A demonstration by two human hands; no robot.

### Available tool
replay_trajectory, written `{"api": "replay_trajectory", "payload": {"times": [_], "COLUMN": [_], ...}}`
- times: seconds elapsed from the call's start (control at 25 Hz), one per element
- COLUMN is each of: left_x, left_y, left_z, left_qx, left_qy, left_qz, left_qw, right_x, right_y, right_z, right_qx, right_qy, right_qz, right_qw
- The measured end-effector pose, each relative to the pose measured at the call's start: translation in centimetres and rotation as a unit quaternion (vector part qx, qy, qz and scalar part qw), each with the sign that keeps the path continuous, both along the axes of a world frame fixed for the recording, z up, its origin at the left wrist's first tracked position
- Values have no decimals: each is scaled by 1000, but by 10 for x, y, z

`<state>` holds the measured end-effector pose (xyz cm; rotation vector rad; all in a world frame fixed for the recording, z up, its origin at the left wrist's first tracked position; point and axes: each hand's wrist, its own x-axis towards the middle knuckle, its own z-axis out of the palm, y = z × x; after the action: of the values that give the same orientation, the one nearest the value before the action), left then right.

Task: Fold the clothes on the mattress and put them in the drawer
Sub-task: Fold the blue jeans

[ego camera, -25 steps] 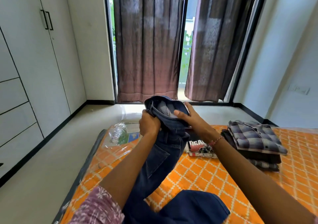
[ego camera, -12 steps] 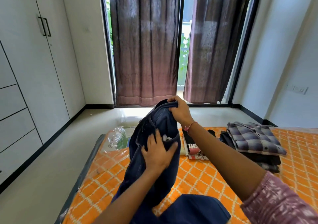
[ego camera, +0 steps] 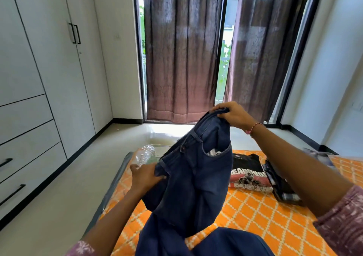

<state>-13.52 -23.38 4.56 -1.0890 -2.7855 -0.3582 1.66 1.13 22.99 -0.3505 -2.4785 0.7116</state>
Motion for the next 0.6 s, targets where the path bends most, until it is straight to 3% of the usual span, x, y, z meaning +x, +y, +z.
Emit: {"api": "replay_trajectory", "payload": {"times": [0.08, 0.16, 0.28, 0.36, 0.48, 0.52, 0.56, 0.6], "left_x": [-11, -20, -42, -49, -55, -57, -60, -59], "left_y": [-4, -10, -18, -14, 1, 3, 5, 7], "left_z": [2, 17, 69, 112, 179, 200, 220, 237], "left_qx": [-76, -64, 43, 17, -18, 34, 141, 294], "left_qy": [-94, -96, -89, 20, 223, 226, 186, 93], "left_qz": [-51, -61, -15, 13, 52, 65, 74, 70], "left_qw": [991, 991, 995, 1000, 973, 971, 970, 949], "right_x": [8, 20, 35, 36, 33, 34, 35, 36], "right_y": [13, 25, 35, 38, 45, 48, 52, 56], "right_z": [-3, -13, -23, -18, 14, 28, 43, 55], "right_qx": [80, 85, -87, -184, -250, -266, -297, -347], "right_qy": [-37, -39, 2, 38, 117, 151, 198, 248], "right_qz": [-38, -74, -84, -93, -97, -88, -74, -56], "right_qw": [995, 993, 993, 978, 956, 948, 931, 903]}}
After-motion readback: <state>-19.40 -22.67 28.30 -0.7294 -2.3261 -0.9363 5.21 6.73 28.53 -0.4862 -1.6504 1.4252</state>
